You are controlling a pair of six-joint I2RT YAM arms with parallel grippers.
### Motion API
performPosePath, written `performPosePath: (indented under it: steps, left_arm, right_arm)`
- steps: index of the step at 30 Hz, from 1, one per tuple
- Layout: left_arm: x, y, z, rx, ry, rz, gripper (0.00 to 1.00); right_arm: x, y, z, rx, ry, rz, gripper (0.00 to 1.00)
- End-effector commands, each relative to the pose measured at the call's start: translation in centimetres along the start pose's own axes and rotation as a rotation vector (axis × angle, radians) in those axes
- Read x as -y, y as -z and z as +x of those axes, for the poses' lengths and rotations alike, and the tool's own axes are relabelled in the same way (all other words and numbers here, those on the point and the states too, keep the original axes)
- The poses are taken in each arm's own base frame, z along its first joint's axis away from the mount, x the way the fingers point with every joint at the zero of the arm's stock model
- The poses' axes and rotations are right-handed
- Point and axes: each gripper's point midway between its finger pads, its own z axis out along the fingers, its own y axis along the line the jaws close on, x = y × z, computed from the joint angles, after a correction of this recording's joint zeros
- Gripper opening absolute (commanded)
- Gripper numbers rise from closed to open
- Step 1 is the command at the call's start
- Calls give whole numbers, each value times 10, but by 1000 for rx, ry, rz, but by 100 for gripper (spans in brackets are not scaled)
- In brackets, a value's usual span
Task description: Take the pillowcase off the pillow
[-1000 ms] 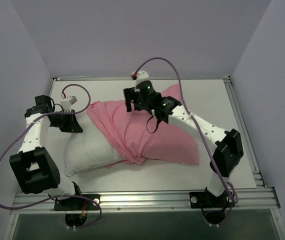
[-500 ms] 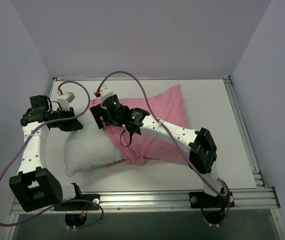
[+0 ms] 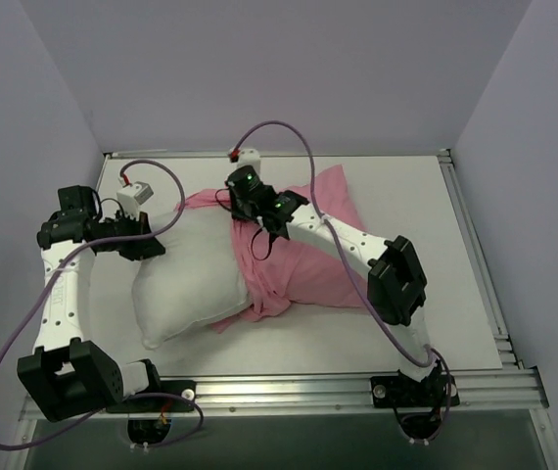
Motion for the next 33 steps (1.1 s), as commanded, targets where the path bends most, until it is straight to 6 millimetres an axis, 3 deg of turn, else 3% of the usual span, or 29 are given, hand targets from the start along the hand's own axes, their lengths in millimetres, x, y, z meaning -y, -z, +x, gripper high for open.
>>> performPosePath:
  steps: [1, 5, 7, 8, 10, 11, 12, 13, 14, 15, 16, 17, 18, 20, 21, 24, 26, 27, 33]
  left_arm:
    - [50, 28, -9, 51, -198, 122, 2]
    - [58, 33, 4, 13, -271, 115, 2]
    - [63, 38, 2, 32, -294, 115, 2]
    - [63, 42, -4, 49, -303, 102, 2]
    - [60, 50, -22, 106, -277, 57, 2]
    - [58, 58, -35, 140, -282, 23, 2]
    - [58, 63, -44, 164, -248, 3, 2]
    - [55, 69, -58, 208, -259, -28, 2]
    - [54, 79, -73, 251, -271, -66, 2]
    - [54, 85, -83, 281, -244, -86, 2]
    - [50, 91, -95, 319, -255, -119, 2]
    - [47, 99, -107, 345, -262, -152, 2]
    - [44, 103, -115, 365, -256, -172, 2]
    - [29, 105, -124, 367, -240, -213, 2]
    - [22, 112, -131, 380, -239, -260, 2]
    - [-4, 116, -138, 378, -195, -310, 2]
    - [-19, 116, -141, 375, -173, -337, 2]
    - [-25, 118, -142, 377, -176, -361, 2]
    - [-52, 114, -134, 349, -157, -420, 2]
  right_arm:
    - [98, -13, -42, 68, -191, 180, 0]
    - [145, -26, -53, 90, -309, 222, 0]
    - [168, -29, -47, 79, -332, 280, 0]
    - [192, -31, -43, 70, -348, 324, 0]
    - [225, -28, -26, 42, -339, 409, 0]
    - [252, -24, -20, 34, -344, 468, 0]
    - [274, -19, 5, -9, -334, 528, 0]
    - [289, -9, 7, -9, -331, 564, 0]
    - [323, 2, 11, 2, -361, 625, 0]
    - [342, 11, 40, -48, -372, 661, 0]
    - [354, 27, 36, -23, -398, 670, 0]
    - [381, 39, 36, 2, -442, 693, 0]
    - [394, 50, 57, -30, -455, 718, 0]
    - [413, 76, 52, -8, -465, 743, 0]
    - [433, 90, 55, -5, -482, 780, 0]
    - [455, 118, 58, 1, -484, 814, 0]
    - [456, 131, 55, 10, -462, 817, 0]
    - [470, 146, 51, 35, -478, 851, 0]
    - [492, 184, 39, 85, -502, 884, 0]
